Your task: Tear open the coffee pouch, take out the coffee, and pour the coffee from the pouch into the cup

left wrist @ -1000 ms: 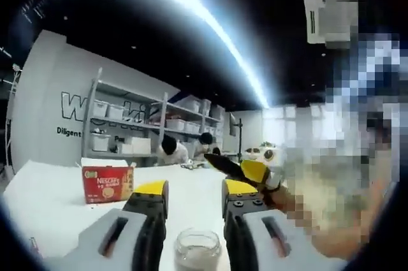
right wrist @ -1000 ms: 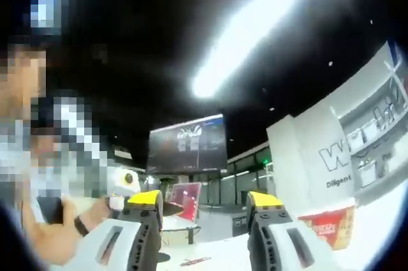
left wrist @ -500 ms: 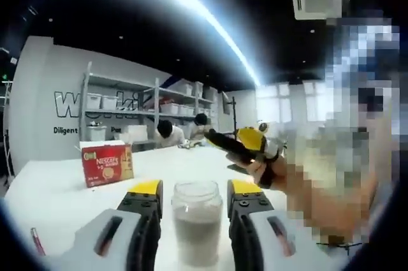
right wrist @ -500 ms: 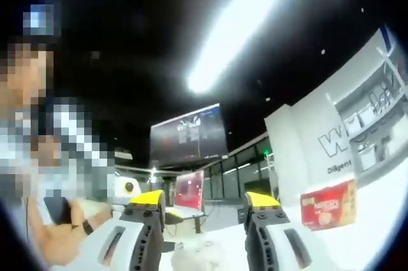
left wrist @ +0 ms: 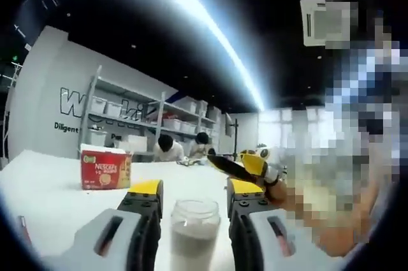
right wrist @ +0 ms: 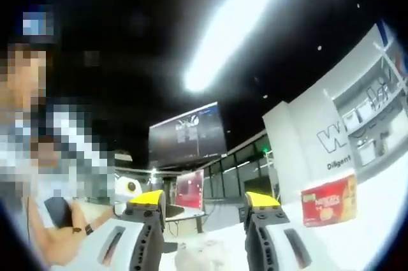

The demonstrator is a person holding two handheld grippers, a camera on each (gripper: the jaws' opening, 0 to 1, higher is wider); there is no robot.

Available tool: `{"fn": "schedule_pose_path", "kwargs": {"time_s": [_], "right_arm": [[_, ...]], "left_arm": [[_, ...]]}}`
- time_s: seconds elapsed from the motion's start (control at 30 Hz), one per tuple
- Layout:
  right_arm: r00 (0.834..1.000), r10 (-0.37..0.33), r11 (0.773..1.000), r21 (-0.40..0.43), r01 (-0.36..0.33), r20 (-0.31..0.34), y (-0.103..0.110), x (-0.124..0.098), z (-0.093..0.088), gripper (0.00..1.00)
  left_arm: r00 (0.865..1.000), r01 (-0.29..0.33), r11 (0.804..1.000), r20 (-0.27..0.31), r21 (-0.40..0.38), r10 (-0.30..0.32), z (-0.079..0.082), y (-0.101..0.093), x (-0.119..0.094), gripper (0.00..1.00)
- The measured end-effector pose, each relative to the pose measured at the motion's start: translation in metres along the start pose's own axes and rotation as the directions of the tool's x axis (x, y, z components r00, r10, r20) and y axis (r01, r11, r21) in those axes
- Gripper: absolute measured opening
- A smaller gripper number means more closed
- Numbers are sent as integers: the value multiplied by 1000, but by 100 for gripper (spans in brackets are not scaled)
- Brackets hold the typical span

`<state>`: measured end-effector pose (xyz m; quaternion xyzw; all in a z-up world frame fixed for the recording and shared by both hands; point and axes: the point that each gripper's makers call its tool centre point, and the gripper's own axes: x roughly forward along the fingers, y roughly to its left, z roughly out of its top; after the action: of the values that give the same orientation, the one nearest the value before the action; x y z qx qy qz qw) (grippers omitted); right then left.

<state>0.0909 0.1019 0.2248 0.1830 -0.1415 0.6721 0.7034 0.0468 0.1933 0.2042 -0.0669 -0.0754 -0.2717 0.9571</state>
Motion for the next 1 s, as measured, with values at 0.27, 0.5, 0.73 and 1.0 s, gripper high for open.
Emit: {"fn": "schedule_pose_path", "kwargs": {"time_s": [0.27,0.5,0.73,1.0], "right_arm": [[1000,-7,1000,5,7,-11,-1,1,-5,50],[1000,7,1000,3,-7,-6,3,2,-7,50],[999,16,997,-74,-20,-51,15,6,-2,52],[982,16,995,-97,-35,-189,11,3,-38,61]], "left_arm": [[999,19,999,-28,37,-18,-6,-6,3,36],[1000,14,999,-25,48,-13,-10,-1,1,35],[1000,7,999,12,40,-7,5,0,-8,36],[1000,9,1000,-14,15,-9,-16,14,-14,37]]}}
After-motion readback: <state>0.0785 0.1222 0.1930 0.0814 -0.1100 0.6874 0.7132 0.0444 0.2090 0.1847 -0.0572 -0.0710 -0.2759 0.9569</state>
